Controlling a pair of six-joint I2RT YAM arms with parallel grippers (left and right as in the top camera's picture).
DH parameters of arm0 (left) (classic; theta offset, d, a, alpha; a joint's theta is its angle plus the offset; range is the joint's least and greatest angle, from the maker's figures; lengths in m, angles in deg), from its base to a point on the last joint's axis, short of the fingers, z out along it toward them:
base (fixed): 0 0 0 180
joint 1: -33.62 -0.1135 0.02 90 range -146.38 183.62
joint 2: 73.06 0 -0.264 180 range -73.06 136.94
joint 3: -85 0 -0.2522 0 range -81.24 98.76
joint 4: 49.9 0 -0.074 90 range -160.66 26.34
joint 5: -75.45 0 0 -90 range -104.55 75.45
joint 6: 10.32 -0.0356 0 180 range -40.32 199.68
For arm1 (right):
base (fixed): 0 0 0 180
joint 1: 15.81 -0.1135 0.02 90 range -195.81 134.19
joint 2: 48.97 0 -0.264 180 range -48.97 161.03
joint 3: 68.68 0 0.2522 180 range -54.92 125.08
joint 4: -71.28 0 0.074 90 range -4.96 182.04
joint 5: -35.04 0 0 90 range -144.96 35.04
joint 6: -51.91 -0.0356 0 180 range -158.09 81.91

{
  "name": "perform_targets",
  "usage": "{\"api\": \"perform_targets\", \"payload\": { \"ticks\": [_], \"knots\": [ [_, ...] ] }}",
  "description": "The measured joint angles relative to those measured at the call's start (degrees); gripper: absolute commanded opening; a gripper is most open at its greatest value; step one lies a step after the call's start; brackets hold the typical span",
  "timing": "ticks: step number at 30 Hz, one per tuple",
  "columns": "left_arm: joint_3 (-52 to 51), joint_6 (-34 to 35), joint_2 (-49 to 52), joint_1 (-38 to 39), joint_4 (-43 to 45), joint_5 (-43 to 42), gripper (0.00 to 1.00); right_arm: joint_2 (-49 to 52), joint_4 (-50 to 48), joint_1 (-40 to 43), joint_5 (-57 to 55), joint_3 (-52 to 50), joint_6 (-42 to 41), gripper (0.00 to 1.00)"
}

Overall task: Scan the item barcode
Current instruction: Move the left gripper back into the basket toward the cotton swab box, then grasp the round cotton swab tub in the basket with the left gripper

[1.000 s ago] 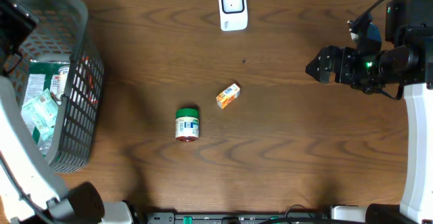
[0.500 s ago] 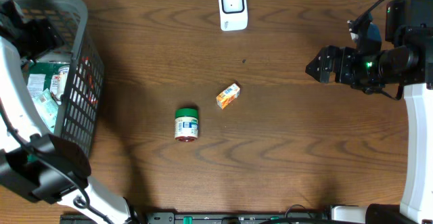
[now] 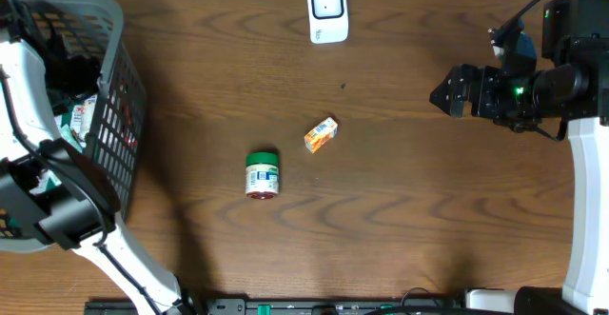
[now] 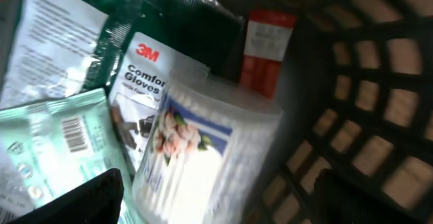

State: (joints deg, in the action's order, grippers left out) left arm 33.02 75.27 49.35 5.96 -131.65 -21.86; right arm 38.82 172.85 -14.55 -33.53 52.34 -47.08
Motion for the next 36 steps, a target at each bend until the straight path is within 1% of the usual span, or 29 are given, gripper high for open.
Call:
{"api": "perform_targets", "payload": {
  "ticks": [11, 13, 16, 18, 20, 25, 31, 36],
  "knots": [
    [0.0, -1.6, 6.93, 0.0, 0.72, 0.07, 0.89, 0.0, 0.0, 0.0, -0.02, 0.0, 0.0, 0.99],
    [0.0, -1.46, 8.02, 0.0, 1.05, 0.15, 0.86, 0.0, 0.0, 0.0, -0.02, 0.0, 0.0, 0.99],
    [0.0, -1.29, 8.48, 0.02, 1.51, 0.09, 0.78, 0.0, 0.0, 0.0, 0.0, 0.0, 0.0, 0.99],
    [0.0, -1.31, 8.48, 0.02, 1.7, -0.02, 0.75, 0.0, 0.0, 0.0, 0.0, 0.0, 0.0, 0.99],
    [0.0, -1.42, 8.48, 0.02, 1.77, -0.02, 0.69, 0.0, 0.0, 0.0, -0.02, 0.0, 0.0, 0.99],
    [0.0, -1.42, 8.2, 0.02, 1.84, -0.02, 0.68, 0.0, 0.0, 0.0, -0.02, 0.0, 0.0, 0.99],
    [-0.02, -1.4, 4.72, 0.0, 2.51, 0.07, 0.67, 0.0, 0.0, 0.0, -0.02, 0.0, 0.0, 0.99],
    [-0.02, -1.27, -4.15, 0.0, 2.86, 0.17, 0.67, 0.0, 0.0, 0.0, -0.02, 0.0, 0.0, 0.99]
  ]
}}
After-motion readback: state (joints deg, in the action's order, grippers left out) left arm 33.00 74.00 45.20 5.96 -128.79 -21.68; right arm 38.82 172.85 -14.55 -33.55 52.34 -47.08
